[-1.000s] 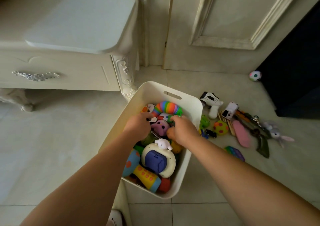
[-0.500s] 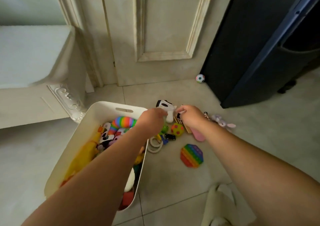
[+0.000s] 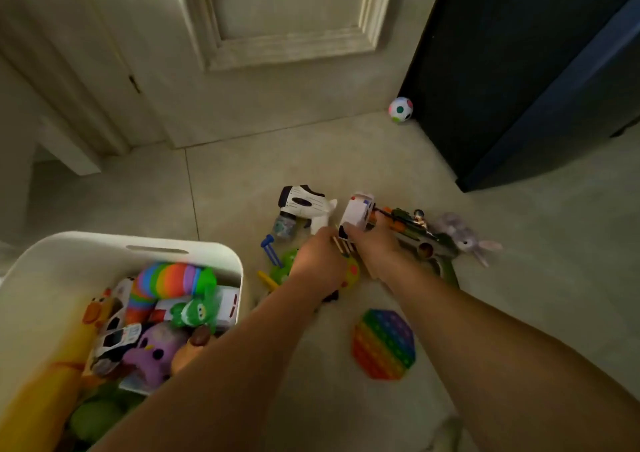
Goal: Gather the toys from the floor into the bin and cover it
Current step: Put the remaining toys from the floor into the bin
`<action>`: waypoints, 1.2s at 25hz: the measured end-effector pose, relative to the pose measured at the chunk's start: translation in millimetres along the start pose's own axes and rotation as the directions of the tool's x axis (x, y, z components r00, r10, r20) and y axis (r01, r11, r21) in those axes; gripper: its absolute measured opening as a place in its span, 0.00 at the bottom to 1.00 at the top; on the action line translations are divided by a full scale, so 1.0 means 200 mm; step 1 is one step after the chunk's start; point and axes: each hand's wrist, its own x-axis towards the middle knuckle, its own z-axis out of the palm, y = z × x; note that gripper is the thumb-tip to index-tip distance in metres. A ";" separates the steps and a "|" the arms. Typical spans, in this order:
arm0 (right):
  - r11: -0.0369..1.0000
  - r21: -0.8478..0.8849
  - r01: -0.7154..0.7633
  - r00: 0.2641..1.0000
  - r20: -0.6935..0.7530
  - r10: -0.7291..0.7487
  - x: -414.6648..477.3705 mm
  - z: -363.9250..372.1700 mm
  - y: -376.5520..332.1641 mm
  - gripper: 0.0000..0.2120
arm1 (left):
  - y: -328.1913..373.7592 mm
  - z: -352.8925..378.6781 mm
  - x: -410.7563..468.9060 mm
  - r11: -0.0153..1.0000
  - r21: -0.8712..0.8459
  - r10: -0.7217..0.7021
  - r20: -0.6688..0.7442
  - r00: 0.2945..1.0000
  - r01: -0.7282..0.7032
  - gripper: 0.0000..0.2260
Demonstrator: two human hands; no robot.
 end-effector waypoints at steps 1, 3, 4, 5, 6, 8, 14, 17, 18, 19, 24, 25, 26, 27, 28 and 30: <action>0.999 0.034 0.023 1.000 -0.015 -0.023 0.05 0.04 0.01 0.39 | 0.00 0.00 0.05 0.998 -0.060 -0.033 -0.008 0.999 0.032 0.22; 0.998 -0.001 0.065 0.998 -0.021 -0.065 0.10 0.11 0.01 0.44 | -0.02 0.00 0.11 0.973 -0.191 -0.131 -0.013 0.991 0.126 0.23; 0.997 -0.014 0.081 0.996 -0.026 -0.081 0.13 0.14 0.03 0.44 | -0.03 0.01 0.13 0.956 -0.245 -0.172 -0.014 0.985 0.163 0.23; 0.997 -0.011 0.080 0.996 -0.030 -0.080 0.15 0.14 0.04 0.43 | -0.05 0.01 0.16 0.940 -0.283 -0.203 -0.018 0.979 0.190 0.23; 0.996 0.007 0.084 0.996 -0.039 -0.084 0.15 0.13 0.05 0.41 | -0.06 0.02 0.17 0.928 -0.309 -0.227 -0.025 0.974 0.208 0.23; 0.986 0.092 0.140 0.984 -0.122 -0.129 0.11 0.08 0.04 0.34 | -0.06 0.01 0.18 0.913 -0.336 -0.258 -0.030 0.966 0.234 0.21; 0.839 0.130 0.529 0.848 -0.030 -0.530 -0.25 0.02 0.05 0.25 | -0.06 -0.02 0.22 0.705 -0.648 -0.218 0.190 0.957 0.289 0.29; 0.814 -0.011 0.580 0.812 -0.061 -0.580 -0.22 0.00 0.14 0.22 | -0.07 -0.01 0.21 0.611 -0.741 -0.225 0.176 0.958 0.279 0.22; 0.832 -0.099 0.546 0.818 -0.151 -0.555 -0.16 -0.03 0.19 0.24 | -0.08 0.00 0.21 0.600 -0.749 -0.240 0.166 0.957 0.280 0.21; 0.858 -0.196 0.475 0.818 -0.261 -0.513 -0.09 -0.09 0.24 0.22 | -0.08 0.01 0.20 0.588 -0.759 -0.239 0.169 0.956 0.280 0.19; 0.924 -0.220 -0.312 0.813 -0.566 0.140 0.19 -0.43 0.54 0.26 | -0.01 0.06 0.12 0.489 -0.811 -0.171 0.270 0.947 0.320 0.14; 0.894 -0.250 -0.371 0.852 -0.476 0.220 0.20 -0.46 0.58 0.30 | 0.00 0.06 0.10 0.496 -0.805 -0.157 0.286 0.945 0.326 0.14; 0.876 -0.305 -0.374 0.884 -0.404 0.236 0.22 -0.46 0.62 0.33 | 0.00 0.06 0.10 0.503 -0.798 -0.140 0.304 0.942 0.332 0.14; 0.870 -0.345 -0.352 0.905 -0.361 0.223 0.24 -0.45 0.63 0.34 | 0.01 0.06 0.09 0.511 -0.791 -0.124 0.319 0.940 0.336 0.14; 0.871 -0.358 -0.337 0.917 -0.336 0.216 0.25 -0.45 0.64 0.33 | 0.01 0.06 0.09 0.524 -0.784 -0.113 0.325 0.939 0.335 0.13; 0.897 -0.268 -0.352 0.917 -0.291 0.273 0.25 -0.44 0.61 0.29 | 0.01 0.04 0.08 0.538 -0.778 -0.106 0.320 0.942 0.324 0.14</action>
